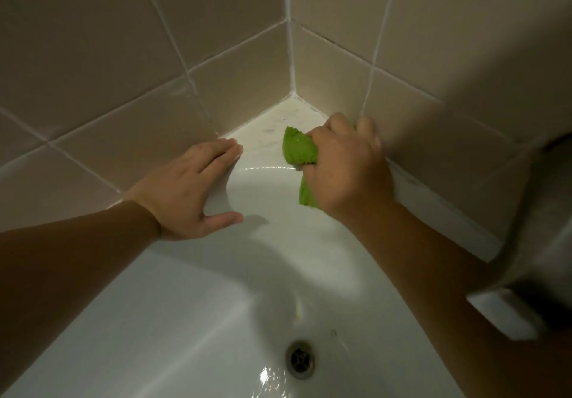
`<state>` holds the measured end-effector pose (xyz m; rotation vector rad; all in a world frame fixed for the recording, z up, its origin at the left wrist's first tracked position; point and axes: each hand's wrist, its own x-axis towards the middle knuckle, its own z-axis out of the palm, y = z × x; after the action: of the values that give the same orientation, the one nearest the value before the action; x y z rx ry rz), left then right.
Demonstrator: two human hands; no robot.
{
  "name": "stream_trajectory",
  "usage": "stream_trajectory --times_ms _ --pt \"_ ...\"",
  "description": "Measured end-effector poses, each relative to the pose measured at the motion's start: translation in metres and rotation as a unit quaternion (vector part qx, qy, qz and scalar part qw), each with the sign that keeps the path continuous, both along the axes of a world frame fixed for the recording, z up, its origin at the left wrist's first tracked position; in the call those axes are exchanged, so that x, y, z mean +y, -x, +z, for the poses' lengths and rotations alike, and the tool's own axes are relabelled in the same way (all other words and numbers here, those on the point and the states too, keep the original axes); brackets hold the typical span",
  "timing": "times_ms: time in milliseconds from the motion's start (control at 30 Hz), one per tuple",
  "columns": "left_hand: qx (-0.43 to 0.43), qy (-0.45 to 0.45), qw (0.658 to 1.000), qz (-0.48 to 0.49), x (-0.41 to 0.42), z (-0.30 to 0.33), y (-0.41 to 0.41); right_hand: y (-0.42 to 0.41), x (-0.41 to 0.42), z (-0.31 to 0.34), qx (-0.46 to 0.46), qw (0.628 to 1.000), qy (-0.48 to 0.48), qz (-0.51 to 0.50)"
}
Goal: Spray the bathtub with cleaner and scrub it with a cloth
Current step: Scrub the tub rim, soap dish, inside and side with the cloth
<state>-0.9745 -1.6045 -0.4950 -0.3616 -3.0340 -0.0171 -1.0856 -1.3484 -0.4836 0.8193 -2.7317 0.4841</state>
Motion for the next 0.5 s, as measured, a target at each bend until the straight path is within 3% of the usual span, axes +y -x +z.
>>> stream_trajectory --times_ms 67,200,333,433,500 --pt "0.008 0.002 1.0 -0.001 0.0 0.0 0.0 -0.013 0.023 -0.001 0.007 1.0 0.022 0.013" --pt "0.027 0.005 1.0 0.002 0.002 -0.001 0.001 -0.03 0.065 -0.004 0.036 0.999 -0.026 -0.012" --pt "0.041 0.004 0.999 0.011 0.006 -0.002 0.009 -0.023 0.045 -0.003 0.077 0.997 -0.013 -0.003" --pt "0.039 -0.003 0.999 0.032 0.02 -0.005 0.023 -0.021 0.03 0.003 0.018 1.0 -0.021 -0.01" --pt "0.046 -0.016 0.997 0.058 0.032 -0.005 0.032 -0.022 0.031 0.004 0.032 0.999 -0.019 -0.001"
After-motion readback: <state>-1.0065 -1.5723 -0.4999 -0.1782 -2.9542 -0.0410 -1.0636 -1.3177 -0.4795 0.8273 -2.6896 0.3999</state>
